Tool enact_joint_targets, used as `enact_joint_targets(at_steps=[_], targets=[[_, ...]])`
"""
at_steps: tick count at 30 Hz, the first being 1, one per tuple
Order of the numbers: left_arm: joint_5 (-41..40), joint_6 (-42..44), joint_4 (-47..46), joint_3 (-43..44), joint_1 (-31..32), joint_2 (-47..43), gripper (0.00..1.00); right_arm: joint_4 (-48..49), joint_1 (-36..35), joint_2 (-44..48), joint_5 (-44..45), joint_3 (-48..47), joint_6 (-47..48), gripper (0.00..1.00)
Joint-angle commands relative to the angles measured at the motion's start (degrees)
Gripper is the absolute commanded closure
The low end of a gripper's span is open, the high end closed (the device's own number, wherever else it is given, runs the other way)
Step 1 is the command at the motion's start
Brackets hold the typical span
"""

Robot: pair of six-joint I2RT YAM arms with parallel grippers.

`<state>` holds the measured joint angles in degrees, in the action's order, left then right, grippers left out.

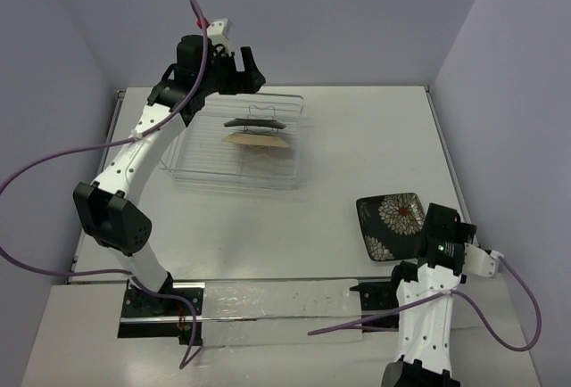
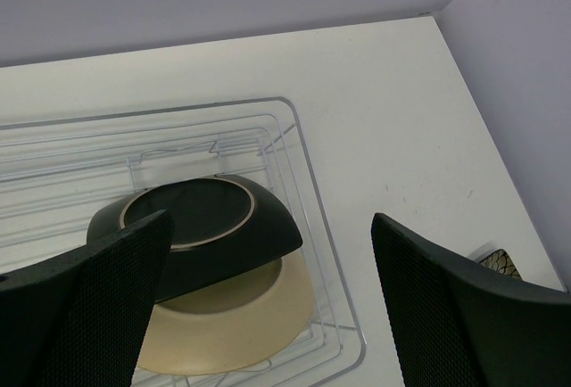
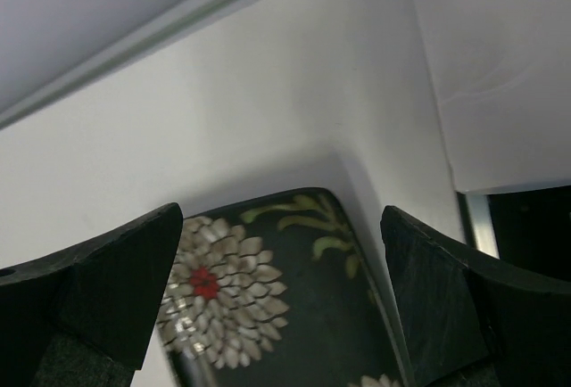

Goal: Load the plates into the dish rack

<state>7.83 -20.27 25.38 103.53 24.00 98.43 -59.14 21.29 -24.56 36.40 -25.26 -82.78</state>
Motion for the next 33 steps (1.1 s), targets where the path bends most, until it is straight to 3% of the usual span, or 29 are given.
enact_joint_targets(at_steps=[1, 14, 19, 24, 33], targets=[[-0.01, 1.02, 1.55, 3.48, -0.36, 0.84, 0.01, 3.64, 0.46, -1.79, 1.06, 2.65, -1.55, 0.0], [1.51, -0.82, 3.32, 3.69, 0.62, 0.63, 0.01, 17.74, 1.47, -10.08, -8.68, 8.47, 6.02, 0.0], [-3.38, 0.37, 4.76, 4.49, 6.81, 0.96, 0.01, 20.54, 1.48, -10.35, -10.5, 9.28, 9.74, 0.0], [1.97, 2.27, 2.27, 3.44, 17.1, 3.64, 0.01, 24.49, 1.48, -9.94, -13.69, 10.97, 13.54, 0.0], [2.94, 0.76, 3.28, 10.72, 28.47, 18.41, 0.01, 31.47, 1.48, -19.47, -18.27, 10.69, 20.22, 0.0]])
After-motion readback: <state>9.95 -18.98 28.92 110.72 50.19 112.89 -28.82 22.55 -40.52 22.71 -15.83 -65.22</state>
